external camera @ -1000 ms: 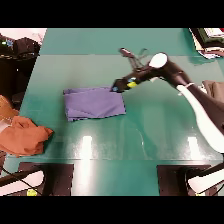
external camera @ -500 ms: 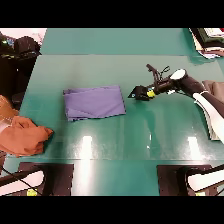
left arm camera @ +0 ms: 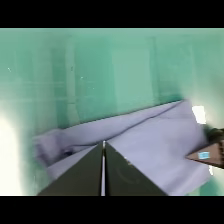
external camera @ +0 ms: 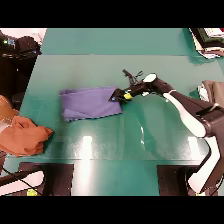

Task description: Fold the shirts.

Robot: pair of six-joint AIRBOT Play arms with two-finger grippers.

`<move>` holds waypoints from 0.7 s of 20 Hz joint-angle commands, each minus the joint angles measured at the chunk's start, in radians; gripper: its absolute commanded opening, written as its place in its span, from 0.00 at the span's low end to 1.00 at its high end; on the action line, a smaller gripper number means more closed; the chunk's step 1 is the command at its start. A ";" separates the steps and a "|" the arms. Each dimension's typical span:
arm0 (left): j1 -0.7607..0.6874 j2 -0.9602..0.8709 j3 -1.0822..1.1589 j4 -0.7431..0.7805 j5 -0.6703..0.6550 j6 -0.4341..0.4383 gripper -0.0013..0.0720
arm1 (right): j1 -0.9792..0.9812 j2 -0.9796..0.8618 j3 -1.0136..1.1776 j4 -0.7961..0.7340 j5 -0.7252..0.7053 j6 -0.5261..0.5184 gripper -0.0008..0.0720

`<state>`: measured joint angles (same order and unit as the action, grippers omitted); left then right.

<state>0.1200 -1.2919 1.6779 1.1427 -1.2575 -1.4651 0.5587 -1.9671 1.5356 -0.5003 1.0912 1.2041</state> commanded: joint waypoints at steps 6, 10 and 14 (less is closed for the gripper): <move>-0.032 0.000 0.000 -0.032 -0.023 0.006 0.05 | -0.005 -0.015 0.177 0.002 -0.027 0.000 0.03; -0.173 0.000 0.000 -0.032 0.011 0.006 0.05 | -0.235 0.165 0.177 -0.199 0.010 0.072 0.03; -0.311 0.000 0.000 -0.032 0.074 0.006 0.05 | -0.555 0.332 0.177 -0.319 0.088 0.082 0.03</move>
<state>-0.1059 -1.2919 1.6779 1.1114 -1.2285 -1.4582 0.1898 -1.7370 1.7100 -0.7143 1.1309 1.2678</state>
